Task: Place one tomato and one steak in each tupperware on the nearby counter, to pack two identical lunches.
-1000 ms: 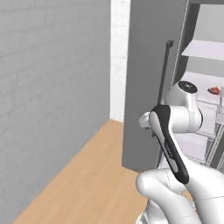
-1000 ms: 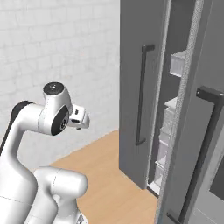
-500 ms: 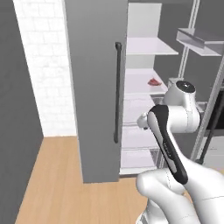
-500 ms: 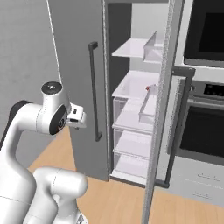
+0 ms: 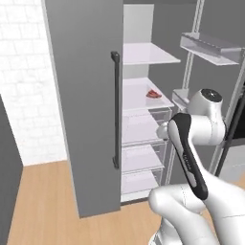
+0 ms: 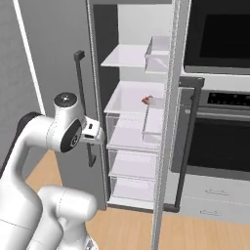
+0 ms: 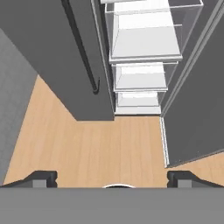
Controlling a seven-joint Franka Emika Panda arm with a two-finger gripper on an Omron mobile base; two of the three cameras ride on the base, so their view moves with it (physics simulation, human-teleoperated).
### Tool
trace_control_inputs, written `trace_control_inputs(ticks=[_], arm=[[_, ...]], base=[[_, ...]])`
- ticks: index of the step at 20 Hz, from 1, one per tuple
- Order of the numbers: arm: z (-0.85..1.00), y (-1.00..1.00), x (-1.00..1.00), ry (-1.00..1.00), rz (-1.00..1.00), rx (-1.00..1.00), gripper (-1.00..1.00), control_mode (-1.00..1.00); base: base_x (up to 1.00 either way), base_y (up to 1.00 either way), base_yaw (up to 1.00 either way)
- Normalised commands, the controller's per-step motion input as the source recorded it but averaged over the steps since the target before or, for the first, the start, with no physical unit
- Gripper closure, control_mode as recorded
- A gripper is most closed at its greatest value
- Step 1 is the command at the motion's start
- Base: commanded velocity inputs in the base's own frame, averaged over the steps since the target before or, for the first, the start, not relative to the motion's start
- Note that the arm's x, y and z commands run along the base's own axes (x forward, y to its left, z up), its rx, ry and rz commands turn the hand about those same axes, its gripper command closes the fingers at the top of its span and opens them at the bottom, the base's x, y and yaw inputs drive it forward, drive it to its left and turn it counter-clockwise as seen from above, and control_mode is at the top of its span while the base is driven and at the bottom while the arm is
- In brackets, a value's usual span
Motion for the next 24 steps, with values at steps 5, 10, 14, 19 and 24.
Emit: trace_control_inputs(ticks=[5, 10, 14, 19, 24], arm=[[0.00, 0.00, 0.00, 0.00, 0.00, 0.00, -1.00, 1.00], [0.00, 0.00, 0.00, 0.00, 0.00, 0.00, -1.00, 1.00], [0.00, 0.00, 0.00, 0.00, 0.00, 0.00, -1.00, 1.00], [0.00, 0.00, 0.14, 0.00, -0.04, 0.00, -1.00, -1.00], [0.00, 0.00, 0.80, -0.19, -0.31, -0.11, -1.00, -1.00]], base=[[0.88, 0.01, -0.20], [0.69, 0.02, -0.43], [0.71, 0.07, -0.18], [0.60, 0.04, -0.15], [0.00, 0.00, 0.00]])
